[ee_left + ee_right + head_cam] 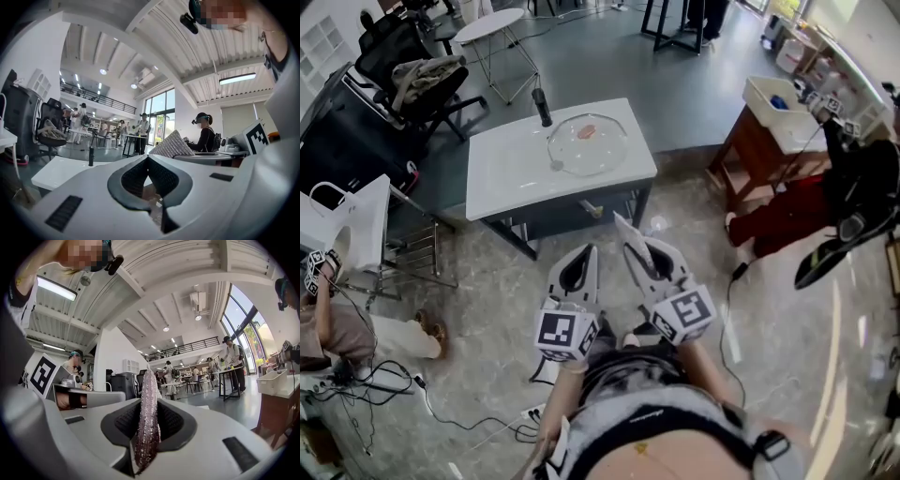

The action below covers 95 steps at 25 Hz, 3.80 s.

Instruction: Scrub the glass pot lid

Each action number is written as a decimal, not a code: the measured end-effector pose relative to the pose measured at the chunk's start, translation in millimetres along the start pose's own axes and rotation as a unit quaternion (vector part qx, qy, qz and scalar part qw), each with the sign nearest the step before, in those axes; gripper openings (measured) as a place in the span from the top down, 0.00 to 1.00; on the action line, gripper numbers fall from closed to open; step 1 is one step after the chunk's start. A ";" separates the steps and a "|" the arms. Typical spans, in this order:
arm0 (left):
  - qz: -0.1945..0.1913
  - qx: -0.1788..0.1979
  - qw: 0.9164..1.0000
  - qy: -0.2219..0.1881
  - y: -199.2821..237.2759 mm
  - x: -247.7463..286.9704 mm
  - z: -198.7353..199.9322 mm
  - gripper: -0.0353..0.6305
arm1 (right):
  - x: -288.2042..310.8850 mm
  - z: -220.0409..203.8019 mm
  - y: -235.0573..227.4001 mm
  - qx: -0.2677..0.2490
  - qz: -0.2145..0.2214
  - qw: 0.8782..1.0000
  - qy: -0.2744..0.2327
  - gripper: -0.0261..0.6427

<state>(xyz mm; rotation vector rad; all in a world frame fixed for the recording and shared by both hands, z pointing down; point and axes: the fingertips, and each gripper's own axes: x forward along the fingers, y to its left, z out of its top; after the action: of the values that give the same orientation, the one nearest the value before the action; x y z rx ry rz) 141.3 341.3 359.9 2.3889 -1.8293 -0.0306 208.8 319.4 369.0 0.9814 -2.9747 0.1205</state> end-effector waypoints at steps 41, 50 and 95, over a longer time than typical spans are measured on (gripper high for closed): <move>-0.048 -0.015 0.998 0.029 150.0 114.3 14.5 0.96 | 176.1 -1.8 -44.7 0.018 -0.048 0.999 0.014 0.84; -0.028 -0.008 0.999 0.031 160.9 180.9 17.2 0.96 | 214.0 4.1 -103.3 0.014 -0.022 1.000 0.013 0.84; -0.092 -0.020 0.993 0.070 258.0 344.0 5.9 0.96 | 355.3 -6.6 -220.7 0.023 -0.088 0.995 0.047 0.84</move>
<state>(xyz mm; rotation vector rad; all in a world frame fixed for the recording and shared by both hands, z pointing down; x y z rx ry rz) -16.1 -56.2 406.4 2.4565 -1.5310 0.0785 54.2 -67.9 402.1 1.2005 -2.7985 0.2271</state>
